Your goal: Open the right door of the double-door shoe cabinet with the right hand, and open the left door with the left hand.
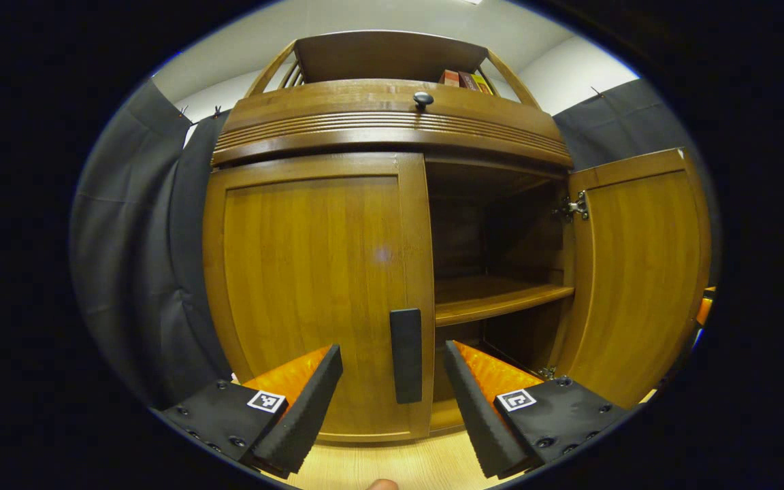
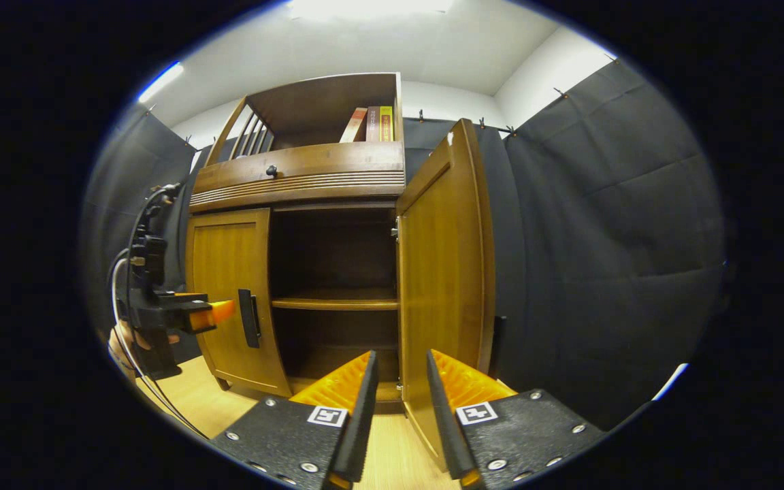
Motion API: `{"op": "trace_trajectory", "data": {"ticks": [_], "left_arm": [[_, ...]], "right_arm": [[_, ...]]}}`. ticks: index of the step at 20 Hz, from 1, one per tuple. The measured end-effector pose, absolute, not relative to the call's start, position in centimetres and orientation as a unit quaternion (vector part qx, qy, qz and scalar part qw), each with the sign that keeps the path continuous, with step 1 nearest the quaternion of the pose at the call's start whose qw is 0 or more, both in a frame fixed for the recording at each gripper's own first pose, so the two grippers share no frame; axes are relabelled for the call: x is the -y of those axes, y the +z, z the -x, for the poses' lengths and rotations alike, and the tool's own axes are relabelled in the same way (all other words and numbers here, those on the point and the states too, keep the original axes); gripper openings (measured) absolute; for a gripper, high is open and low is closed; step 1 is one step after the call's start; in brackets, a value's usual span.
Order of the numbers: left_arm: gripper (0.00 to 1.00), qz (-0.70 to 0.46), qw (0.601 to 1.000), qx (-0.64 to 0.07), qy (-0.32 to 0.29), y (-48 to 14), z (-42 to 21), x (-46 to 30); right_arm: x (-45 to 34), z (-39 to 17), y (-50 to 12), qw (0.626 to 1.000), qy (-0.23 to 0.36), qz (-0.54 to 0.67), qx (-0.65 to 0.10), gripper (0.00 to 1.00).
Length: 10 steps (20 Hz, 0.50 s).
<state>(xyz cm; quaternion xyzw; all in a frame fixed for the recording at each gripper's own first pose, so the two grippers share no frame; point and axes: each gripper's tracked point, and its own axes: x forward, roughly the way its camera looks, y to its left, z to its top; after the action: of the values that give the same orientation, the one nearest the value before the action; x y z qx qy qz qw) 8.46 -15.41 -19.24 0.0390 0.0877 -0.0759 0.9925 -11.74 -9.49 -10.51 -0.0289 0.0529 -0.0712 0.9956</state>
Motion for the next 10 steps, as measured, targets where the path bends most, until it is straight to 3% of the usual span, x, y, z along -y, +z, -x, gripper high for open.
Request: {"op": "trace_trajectory", "data": {"ticks": [1,3,6,7,8,9,10], "left_arm": [[0.98,-0.038,0.992,-0.094,-0.073,-19.8,-9.2,15.4],[0.96,-0.03,0.991,-0.105,-0.071,-21.1,-10.6,15.5],[0.96,-0.025,0.991,-0.11,-0.073,-22.5,-11.9,15.6],[0.96,-0.027,0.991,-0.112,-0.071,-22.6,-12.3,15.3],[0.96,-0.029,0.991,-0.112,-0.067,-22.9,-12.8,15.1],[0.93,-0.03,0.991,-0.114,-0.064,-23.1,-13.0,14.9],[0.9,-0.028,0.991,-0.117,-0.064,-23.3,-13.3,14.9]], "right_arm": [[9.3,11.4,-10.7,0.996,-0.069,0.03,-0.054,0.54],[8.7,10.7,-11.0,0.996,-0.066,0.035,-0.055,0.8],[8.1,9.7,-11.8,0.996,-0.058,0.039,-0.058,0.81],[7.9,9.3,-12.0,0.996,-0.055,0.039,-0.06,0.95],[7.6,9.0,-12.3,0.996,-0.052,0.039,-0.063,0.75],[7.4,8.7,-12.6,0.996,-0.049,0.038,-0.065,0.79],[7.3,8.4,-12.9,0.996,-0.047,0.036,-0.067,1.0]]}}
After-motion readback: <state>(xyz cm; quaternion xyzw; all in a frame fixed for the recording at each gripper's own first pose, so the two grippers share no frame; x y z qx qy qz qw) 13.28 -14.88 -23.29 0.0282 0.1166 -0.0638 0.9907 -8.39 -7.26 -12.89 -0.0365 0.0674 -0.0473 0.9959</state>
